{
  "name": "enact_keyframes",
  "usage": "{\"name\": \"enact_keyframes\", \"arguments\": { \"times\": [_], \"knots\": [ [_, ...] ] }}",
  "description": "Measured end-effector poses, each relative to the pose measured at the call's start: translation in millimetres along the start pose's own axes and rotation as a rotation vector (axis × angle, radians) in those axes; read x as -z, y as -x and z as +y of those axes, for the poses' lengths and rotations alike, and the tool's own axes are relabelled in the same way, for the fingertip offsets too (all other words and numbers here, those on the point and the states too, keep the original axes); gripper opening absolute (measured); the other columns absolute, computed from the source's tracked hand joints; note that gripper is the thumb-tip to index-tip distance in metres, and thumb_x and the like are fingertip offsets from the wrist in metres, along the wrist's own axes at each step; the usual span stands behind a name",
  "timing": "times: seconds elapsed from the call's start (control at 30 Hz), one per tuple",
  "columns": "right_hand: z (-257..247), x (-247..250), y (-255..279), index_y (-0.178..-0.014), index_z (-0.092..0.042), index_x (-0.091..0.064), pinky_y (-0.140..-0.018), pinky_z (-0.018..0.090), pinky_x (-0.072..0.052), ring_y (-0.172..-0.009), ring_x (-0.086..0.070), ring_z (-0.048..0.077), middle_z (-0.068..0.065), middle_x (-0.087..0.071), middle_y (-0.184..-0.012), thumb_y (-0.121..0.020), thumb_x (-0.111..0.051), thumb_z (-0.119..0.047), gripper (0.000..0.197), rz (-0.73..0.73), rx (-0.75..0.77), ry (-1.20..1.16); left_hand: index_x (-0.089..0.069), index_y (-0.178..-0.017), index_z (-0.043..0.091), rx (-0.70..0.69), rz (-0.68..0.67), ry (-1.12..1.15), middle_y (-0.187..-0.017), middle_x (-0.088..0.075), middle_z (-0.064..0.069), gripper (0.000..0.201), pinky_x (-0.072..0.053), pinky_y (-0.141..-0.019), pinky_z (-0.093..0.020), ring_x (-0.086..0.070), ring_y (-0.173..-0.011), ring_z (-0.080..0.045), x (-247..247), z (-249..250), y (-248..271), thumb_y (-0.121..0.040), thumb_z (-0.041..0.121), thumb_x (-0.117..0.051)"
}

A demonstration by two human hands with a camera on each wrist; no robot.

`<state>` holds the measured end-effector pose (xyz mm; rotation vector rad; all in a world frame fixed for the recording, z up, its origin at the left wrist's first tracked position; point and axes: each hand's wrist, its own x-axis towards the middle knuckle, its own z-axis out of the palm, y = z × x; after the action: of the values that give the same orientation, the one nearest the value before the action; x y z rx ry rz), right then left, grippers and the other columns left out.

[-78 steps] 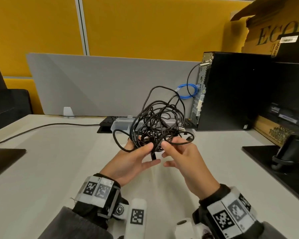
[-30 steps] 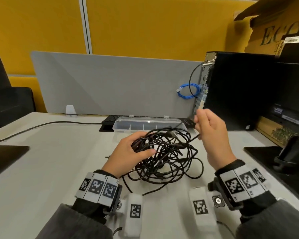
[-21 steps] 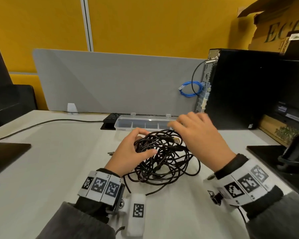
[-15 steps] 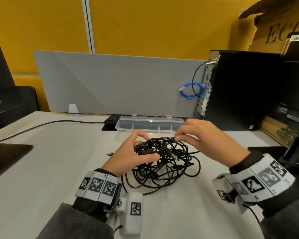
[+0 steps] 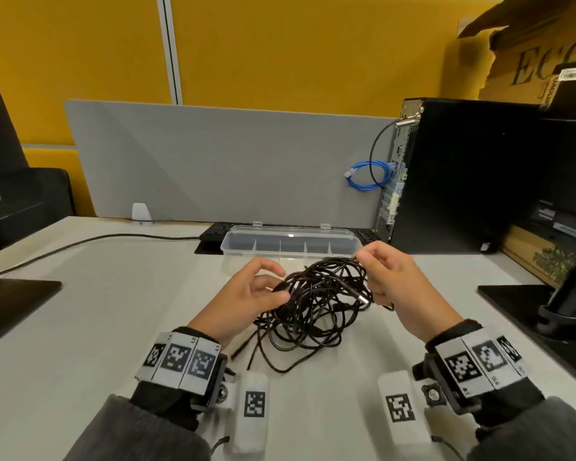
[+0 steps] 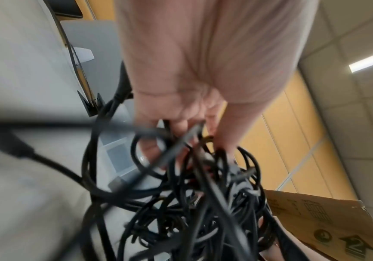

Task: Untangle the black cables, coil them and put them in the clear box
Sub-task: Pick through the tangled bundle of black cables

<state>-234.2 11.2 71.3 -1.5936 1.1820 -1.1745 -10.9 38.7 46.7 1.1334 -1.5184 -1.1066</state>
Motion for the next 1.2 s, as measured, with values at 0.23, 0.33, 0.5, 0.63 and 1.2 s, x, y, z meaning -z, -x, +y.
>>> {"name": "enact_keyframes", "arguments": {
  "times": [0.23,0.33,0.5,0.63,1.2],
  "knots": [
    [7,-5,-4,-0.090,-0.012,-0.063,-0.043,0.015,-0.025,-0.044,-0.030,0.001,-0.014,-0.036,-0.049,-0.098,-0.042,-0.028,0.028,-0.179,-0.003,0.178,-0.044,-0.071,0.014,-0.113,0.157,-0.085,-0.075,-0.061,0.000,0.026,-0.046,-0.065,-0.012,-0.058,-0.066,-0.002,5,-1,-4,-0.090,-0.002,-0.052],
    [16,-1,-1,-0.088,-0.018,-0.067,-0.051,0.014,-0.034,-0.052,-0.038,0.000,-0.018,-0.047,-0.055,-0.097,-0.045,-0.027,0.025,-0.159,0.005,0.127,-0.053,-0.069,0.022,-0.111,0.157,-0.304,-0.106,-0.060,0.010,0.025,-0.039,-0.076,-0.014,-0.056,-0.093,-0.002,8,2,-1,-0.085,0.006,-0.060],
    [24,3,-1,-0.092,-0.018,-0.068,-0.065,0.024,-0.045,-0.071,-0.045,0.012,0.000,-0.056,-0.082,-0.097,-0.046,-0.021,0.023,-0.134,-0.040,-0.059,-0.065,-0.085,0.046,-0.059,0.022,-0.579,-0.105,-0.045,0.019,0.020,-0.035,-0.077,-0.013,-0.042,-0.095,0.004,15,12,9,-0.071,0.038,-0.076],
    [26,4,-2,-0.093,-0.019,-0.068,-0.064,0.020,-0.047,-0.068,-0.044,0.009,0.002,-0.053,-0.083,-0.097,-0.046,-0.021,0.022,-0.153,-0.064,-0.113,-0.066,-0.084,0.046,-0.068,0.062,-0.665,-0.085,-0.054,0.010,0.024,-0.043,-0.069,-0.018,-0.048,-0.068,-0.006,7,17,9,-0.066,0.038,-0.079],
    [22,1,0,-0.083,-0.018,-0.065,-0.063,0.023,-0.047,-0.055,-0.047,0.007,-0.001,-0.049,-0.068,-0.097,-0.046,-0.022,0.024,-0.116,-0.005,0.048,-0.054,-0.102,0.037,-0.108,0.012,-0.801,-0.089,-0.056,0.018,0.028,-0.041,-0.073,-0.011,-0.055,-0.084,-0.002,7,1,3,-0.086,0.016,-0.064]
  ]
}}
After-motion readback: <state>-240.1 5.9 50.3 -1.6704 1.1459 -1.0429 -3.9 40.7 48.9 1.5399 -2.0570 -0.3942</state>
